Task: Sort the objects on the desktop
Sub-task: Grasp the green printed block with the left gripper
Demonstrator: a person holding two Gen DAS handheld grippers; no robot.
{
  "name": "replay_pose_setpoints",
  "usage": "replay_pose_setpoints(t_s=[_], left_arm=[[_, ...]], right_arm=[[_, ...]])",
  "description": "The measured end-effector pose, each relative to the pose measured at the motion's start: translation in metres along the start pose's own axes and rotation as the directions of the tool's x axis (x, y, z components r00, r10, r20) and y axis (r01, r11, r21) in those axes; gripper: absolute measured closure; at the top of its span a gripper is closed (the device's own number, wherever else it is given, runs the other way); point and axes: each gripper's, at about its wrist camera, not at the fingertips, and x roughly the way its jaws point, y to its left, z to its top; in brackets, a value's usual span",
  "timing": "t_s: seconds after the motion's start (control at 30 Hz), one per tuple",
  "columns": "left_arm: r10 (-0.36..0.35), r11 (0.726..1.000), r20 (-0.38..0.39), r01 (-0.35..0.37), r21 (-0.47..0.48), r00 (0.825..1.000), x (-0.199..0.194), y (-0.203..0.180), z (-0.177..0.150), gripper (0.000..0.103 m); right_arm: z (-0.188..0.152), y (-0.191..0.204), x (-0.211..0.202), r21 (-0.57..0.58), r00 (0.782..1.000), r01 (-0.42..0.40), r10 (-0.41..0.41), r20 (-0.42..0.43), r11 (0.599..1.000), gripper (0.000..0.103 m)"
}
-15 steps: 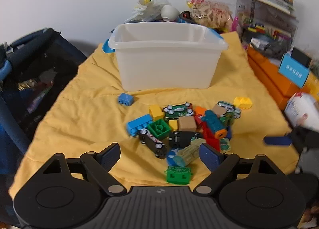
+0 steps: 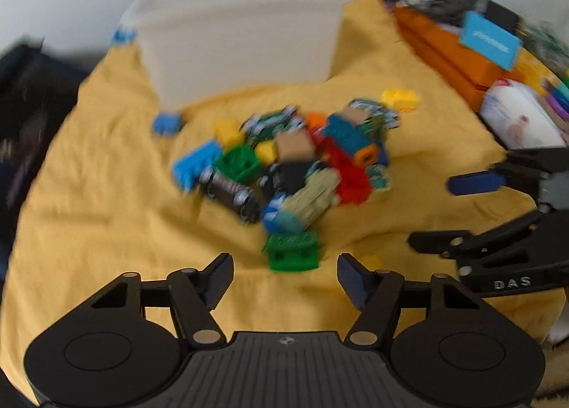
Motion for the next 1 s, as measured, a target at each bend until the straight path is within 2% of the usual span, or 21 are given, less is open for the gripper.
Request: replay_pose_setpoints(t_s=[0.07,0.23,0.3,0.4,0.47,0.53,0.63,0.7,0.8,0.9,0.93,1.0], left_arm=[[0.026,0.999,0.013,-0.026,-0.034,1.0,0.0,0.006,-0.002,0.034],[0.097,0.995,0.033,-0.096,-0.01,0.995,-0.003,-0.001,-0.004,0.03],[0.082,0.997,0.053,-0.082,0.005,0.995,-0.007,-0.004,-0.005,0.028],[0.09,0.995,0.088,-0.092,0.028,0.992,-0.011,-0.006,-0.004,0.02],[0.102,0.994,0.087,-0.105,0.032,0.991,-0.01,-0.006,-0.002,0.02],[0.077,0.997,0.059,-0.079,0.023,0.995,-0.007,-0.002,-0.001,0.021],[0.011,1.0,0.029,-0.01,-0.025,1.0,-0.003,0.006,-0.003,0.031],[0.006,1.0,0.024,-0.006,-0.025,1.0,0.001,0.007,-0.001,0.036],[-0.03,1.0,0.023,0.03,0.008,0.999,0.006,0.003,0.006,0.047],[-0.068,0.998,0.005,0.068,0.012,0.998,0.016,0.0,0.012,0.053],[-0.075,0.997,-0.007,0.075,0.009,0.997,0.02,0.001,0.012,0.063],[-0.089,0.996,-0.034,0.09,0.008,0.995,0.025,0.003,0.009,0.064]], right_arm=[[-0.001,-0.002,0.0,0.008,1.0,-0.012,0.012,0.014,1.0,0.029],[0.006,0.0,0.008,-0.014,1.0,0.007,-0.006,0.01,1.0,0.028],[0.008,0.003,0.012,-0.011,1.0,0.011,-0.011,-0.009,1.0,0.021],[0.007,0.009,0.009,-0.015,0.999,0.025,-0.025,0.025,1.0,0.009],[0.004,0.016,0.002,-0.075,0.997,0.025,-0.019,0.074,0.997,0.004],[0.003,0.022,0.0,-0.137,0.995,0.019,-0.006,0.096,0.99,0.004],[0.001,0.023,0.002,-0.146,0.998,-0.015,0.023,0.059,0.989,0.011],[0.003,0.02,0.003,-0.121,0.997,-0.067,0.07,0.022,0.99,0.028],[0.006,0.019,0.004,-0.089,0.994,-0.107,0.106,-0.01,0.99,0.04],[0.005,0.027,0.003,-0.147,0.983,-0.184,0.184,-0.019,0.972,0.048],[0.005,0.031,0.002,-0.164,0.98,-0.2,0.199,-0.019,0.966,0.048],[0.008,0.038,0.002,-0.181,0.975,-0.221,0.222,-0.017,0.958,0.049]])
